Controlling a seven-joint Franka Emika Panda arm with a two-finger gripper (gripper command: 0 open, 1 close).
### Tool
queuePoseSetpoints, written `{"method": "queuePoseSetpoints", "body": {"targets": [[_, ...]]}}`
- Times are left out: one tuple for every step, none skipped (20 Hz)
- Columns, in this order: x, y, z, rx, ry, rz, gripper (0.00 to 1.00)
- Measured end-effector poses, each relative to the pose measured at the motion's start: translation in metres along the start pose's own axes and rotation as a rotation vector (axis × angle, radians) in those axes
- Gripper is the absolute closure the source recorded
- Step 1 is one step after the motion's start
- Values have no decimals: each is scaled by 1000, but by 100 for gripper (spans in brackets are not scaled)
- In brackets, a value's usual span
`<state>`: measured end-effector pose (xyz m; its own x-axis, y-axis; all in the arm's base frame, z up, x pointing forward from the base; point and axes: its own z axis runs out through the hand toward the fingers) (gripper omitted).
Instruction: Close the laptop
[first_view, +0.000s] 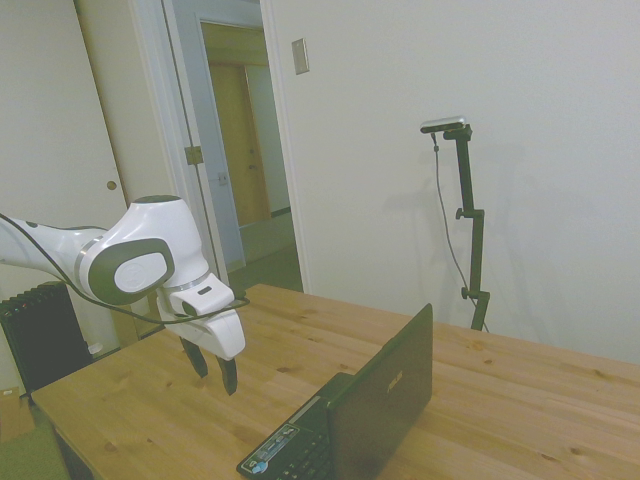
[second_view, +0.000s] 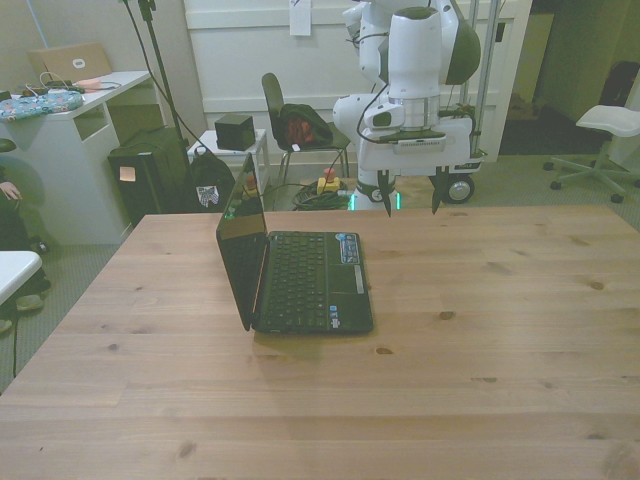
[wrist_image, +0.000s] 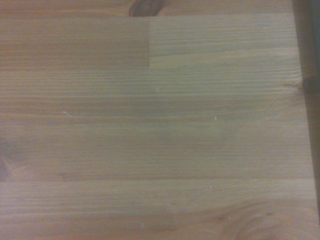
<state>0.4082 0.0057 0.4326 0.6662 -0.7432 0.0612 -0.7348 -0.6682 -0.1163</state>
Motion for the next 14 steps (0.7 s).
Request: {"method": "queuePoseSetpoints", "body": {"targets": [[0,0,0,0,0,-1,0],[0,-1,1,0,-2,-5,0],[1,-3,0,1,4,-7,0],[4,-7,-6,6,20,-9,0],[11,-13,-14,15,37,-6,0],[19,-19,-25,25,56,4,0],[29,-24,-38,37,74,17,0],[40,-28,-51,47,88,33,0],[52,-29,-65,56,97,49,0],[63,-28,-80,65,108,68,0],[75,-26,-97,74,118,89,0],[84,-22,-113,82,130,109,0],[92,-17,-128,88,141,132,0],[101,-10,-142,93,149,153,0]]}}
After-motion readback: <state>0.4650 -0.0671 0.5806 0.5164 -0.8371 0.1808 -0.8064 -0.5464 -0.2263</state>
